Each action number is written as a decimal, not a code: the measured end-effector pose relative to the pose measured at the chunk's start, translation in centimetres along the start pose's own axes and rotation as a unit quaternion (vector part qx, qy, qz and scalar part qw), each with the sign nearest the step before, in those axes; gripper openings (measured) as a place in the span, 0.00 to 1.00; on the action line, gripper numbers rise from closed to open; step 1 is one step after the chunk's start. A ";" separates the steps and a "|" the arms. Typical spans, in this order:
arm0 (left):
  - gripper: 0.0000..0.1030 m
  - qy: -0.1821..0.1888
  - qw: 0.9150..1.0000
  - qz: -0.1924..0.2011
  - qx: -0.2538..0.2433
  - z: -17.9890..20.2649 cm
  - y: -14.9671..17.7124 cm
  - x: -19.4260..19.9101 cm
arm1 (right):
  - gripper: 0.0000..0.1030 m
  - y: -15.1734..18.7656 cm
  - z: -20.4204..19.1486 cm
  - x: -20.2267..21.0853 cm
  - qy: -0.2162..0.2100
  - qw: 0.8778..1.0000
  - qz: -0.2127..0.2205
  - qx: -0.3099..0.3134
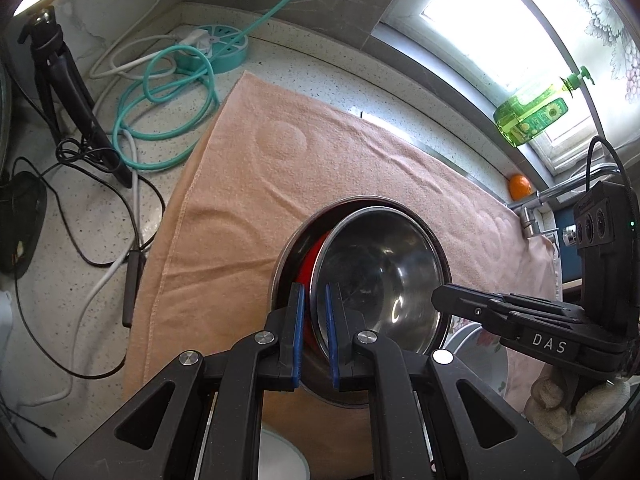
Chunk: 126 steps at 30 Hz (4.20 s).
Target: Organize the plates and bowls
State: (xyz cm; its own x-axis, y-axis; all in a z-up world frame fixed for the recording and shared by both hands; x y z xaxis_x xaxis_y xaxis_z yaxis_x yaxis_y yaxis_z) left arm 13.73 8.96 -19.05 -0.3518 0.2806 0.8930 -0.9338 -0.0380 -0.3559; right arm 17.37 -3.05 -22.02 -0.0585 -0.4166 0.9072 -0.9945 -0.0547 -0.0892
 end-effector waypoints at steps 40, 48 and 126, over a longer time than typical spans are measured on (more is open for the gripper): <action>0.09 -0.018 0.999 -0.015 -0.030 0.2 0.1 -0.8 | 0.11 -0.5 0.0 -0.3 0.007 1.000 0.007 0.007; 0.09 -0.011 1.000 -0.001 -0.027 0.2 -0.1 0.3 | 0.11 -0.6 -0.2 0.7 0.005 1.000 0.022 0.014; 0.10 -0.019 0.994 -0.032 0.104 -7.4 15.8 4.6 | 0.17 12.7 -6.7 -5.2 -0.017 0.992 -0.009 0.121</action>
State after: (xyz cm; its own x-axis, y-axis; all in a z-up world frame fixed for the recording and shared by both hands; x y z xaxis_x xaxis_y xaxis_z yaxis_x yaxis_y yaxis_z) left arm -2.14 16.76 -22.66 -0.2897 0.2517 0.9234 -0.9462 -0.2207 -0.2367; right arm 4.44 4.55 -25.14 -0.0342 -0.4437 0.8955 -0.9449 -0.2777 -0.1736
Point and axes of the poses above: each gripper's, at about its wrist camera, not at the fingertips, and x roughly against the way its jaws point, z to its right, y to its underside, the point moved 7 cm from there along -x, roughly the way its jaws point, and after that the axes turned 12 degrees about -x, right-handed, at the moved point
